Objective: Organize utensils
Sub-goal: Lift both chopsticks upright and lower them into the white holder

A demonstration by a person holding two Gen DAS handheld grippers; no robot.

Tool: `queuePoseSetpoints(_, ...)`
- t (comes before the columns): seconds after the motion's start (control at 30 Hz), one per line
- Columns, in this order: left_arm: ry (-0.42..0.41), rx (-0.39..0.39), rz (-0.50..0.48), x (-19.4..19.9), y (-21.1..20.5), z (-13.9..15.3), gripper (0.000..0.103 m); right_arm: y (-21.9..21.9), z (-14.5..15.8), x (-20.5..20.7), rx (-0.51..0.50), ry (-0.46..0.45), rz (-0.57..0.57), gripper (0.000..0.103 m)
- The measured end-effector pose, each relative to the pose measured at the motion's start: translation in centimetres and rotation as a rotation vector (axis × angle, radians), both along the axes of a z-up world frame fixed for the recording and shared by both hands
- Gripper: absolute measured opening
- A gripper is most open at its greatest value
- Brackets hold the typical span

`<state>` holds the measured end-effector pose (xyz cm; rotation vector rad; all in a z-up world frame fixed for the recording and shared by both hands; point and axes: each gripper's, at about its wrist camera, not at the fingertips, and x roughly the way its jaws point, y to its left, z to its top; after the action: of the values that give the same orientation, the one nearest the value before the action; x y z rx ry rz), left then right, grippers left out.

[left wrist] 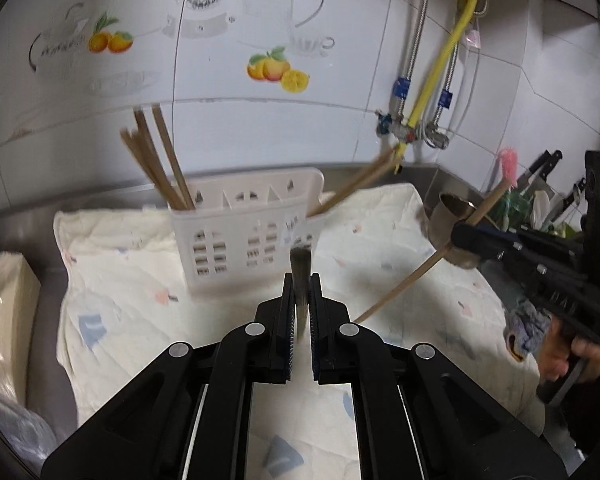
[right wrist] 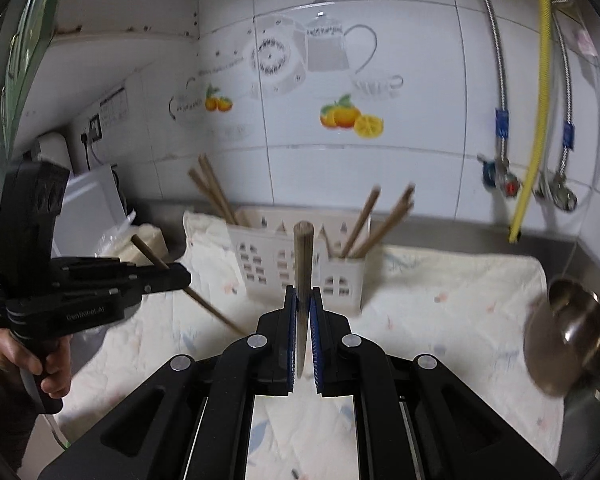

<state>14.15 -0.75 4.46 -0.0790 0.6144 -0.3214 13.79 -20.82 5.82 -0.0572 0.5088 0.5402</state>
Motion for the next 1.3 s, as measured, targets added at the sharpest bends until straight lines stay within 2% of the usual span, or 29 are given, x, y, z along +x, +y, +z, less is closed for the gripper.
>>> queuePoseSetpoints(0.37, -0.098, 0.047, 0.015, 3.6, 0.4, 7.7, 0.005, -0.1, 7.2, 4.7, 0.02, -0.037, 0.058, 0.007)
queuePoseSetpoints(0.6, -0.175, 0.043, 0.066, 6.9, 1.5, 12.8, 0.005, 0.5, 9.8, 6.9, 0.018, -0.083, 0.05, 0.007)
queuePoseSetpoints(0.73, -0.207, 0.039, 0.107, 8.9, 2.3, 14.5, 0.005, 0.7, 10.4, 8.4, 0.017, -0.098, 0.035, 0.007)
queuePoseSetpoints(0.93, -0.217, 0.046, 0.148, 11.4, 2.8, 14.6, 0.005, 1.3, 9.8, 10.5, -0.009, -0.095, 0.018, 0.007)
queuePoseSetpoints(1.3, -0.105, 0.018, 0.155, 13.3, 3.8, 9.7, 0.005, 2.5, 6.4, 12.6, -0.035, -0.02, 0.039, 0.007)
